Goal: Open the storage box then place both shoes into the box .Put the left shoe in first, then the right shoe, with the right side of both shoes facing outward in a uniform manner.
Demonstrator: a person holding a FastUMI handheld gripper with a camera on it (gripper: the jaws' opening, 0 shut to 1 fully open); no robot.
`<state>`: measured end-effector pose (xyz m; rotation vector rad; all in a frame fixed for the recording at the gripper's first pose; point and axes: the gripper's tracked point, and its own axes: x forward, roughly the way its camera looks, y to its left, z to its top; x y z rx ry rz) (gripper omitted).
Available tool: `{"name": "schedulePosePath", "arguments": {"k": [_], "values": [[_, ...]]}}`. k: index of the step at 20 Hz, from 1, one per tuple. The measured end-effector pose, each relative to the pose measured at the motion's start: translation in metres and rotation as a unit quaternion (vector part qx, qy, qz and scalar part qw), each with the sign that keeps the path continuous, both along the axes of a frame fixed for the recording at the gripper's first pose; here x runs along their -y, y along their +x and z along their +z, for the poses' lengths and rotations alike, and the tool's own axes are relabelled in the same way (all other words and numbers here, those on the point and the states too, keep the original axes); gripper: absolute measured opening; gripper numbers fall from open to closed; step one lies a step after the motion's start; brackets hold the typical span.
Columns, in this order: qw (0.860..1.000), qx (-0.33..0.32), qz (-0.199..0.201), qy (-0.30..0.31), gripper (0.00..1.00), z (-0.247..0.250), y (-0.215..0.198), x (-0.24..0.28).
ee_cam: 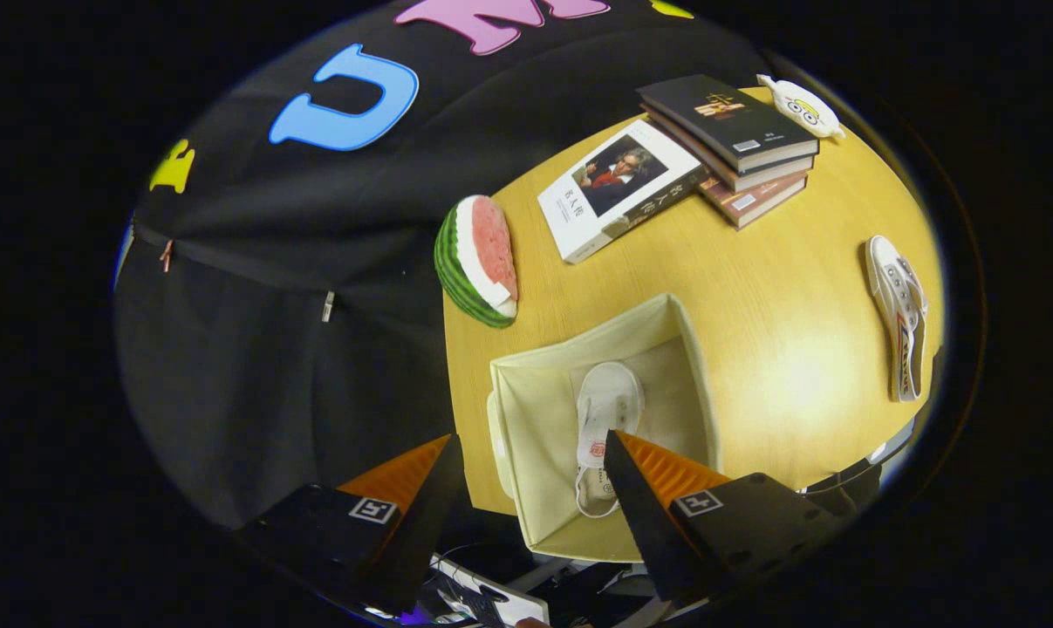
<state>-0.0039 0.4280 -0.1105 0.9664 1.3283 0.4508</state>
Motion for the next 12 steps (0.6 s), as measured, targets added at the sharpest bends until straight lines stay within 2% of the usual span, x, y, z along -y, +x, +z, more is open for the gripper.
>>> {"name": "schedulePosePath", "arguments": {"k": [4,6,9,12], "values": [[0.999,0.022,-0.029,0.01,0.98,0.003,0.017,0.063],[0.999,0.039,-0.035,-0.006,0.98,-0.008,0.02,0.099],[0.995,0.06,-0.034,-0.073,0.98,-0.054,0.017,0.163],[0.988,0.046,-0.026,-0.143,0.99,-0.112,0.002,0.238]]}}
